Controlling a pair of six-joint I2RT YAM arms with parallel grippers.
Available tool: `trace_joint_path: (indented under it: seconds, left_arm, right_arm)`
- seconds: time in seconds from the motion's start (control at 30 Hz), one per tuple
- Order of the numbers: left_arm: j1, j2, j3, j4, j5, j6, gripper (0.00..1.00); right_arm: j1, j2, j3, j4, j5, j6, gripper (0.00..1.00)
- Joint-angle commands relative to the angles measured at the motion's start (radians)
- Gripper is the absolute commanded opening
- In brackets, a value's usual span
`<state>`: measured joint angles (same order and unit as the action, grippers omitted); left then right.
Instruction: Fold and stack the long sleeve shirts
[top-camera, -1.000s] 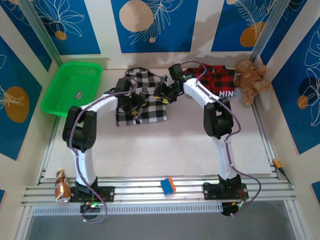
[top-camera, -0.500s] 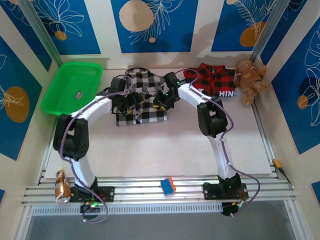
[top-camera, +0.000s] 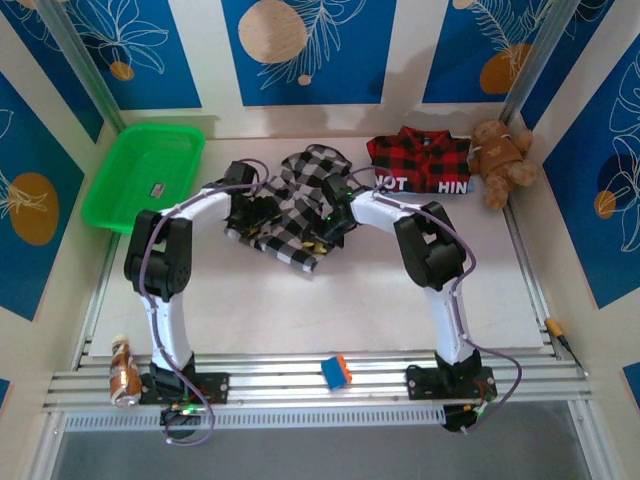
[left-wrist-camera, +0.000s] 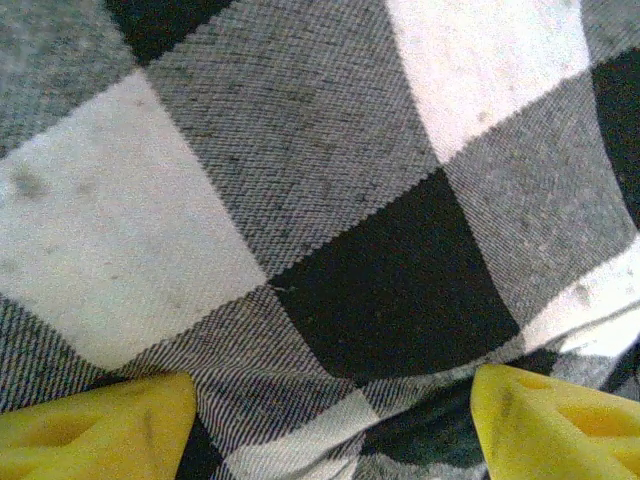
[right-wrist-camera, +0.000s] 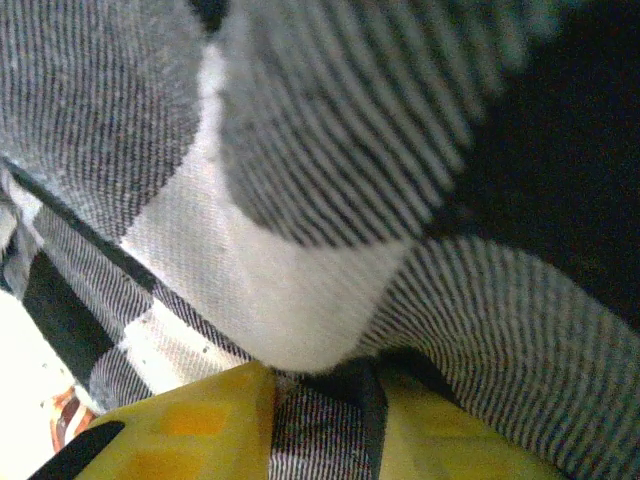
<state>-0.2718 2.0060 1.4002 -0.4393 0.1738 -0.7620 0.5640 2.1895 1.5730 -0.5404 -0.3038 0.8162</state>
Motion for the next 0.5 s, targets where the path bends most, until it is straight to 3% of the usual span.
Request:
trace_joint_path:
  seconds: [0.0,0.23,0.47]
  left_arm:
    - [0.042,0.046,0.013,-0.068,-0.084,0.139,0.76]
    - [0.062,0.097,0.097,-0.026,0.072,0.309,0.77]
    - [0.150,-0.012,0.073,0.046,0.258,0.298,0.78]
  right_arm:
    - [0.069,0.031,-0.023,0.031,-0.106,0.144,0.31]
    - [0.193,0.141,0.073,0.313,-0.149,0.555,0.32]
    - [0.229,0.096,0.076,0.446,-0.077,0.857,0.40]
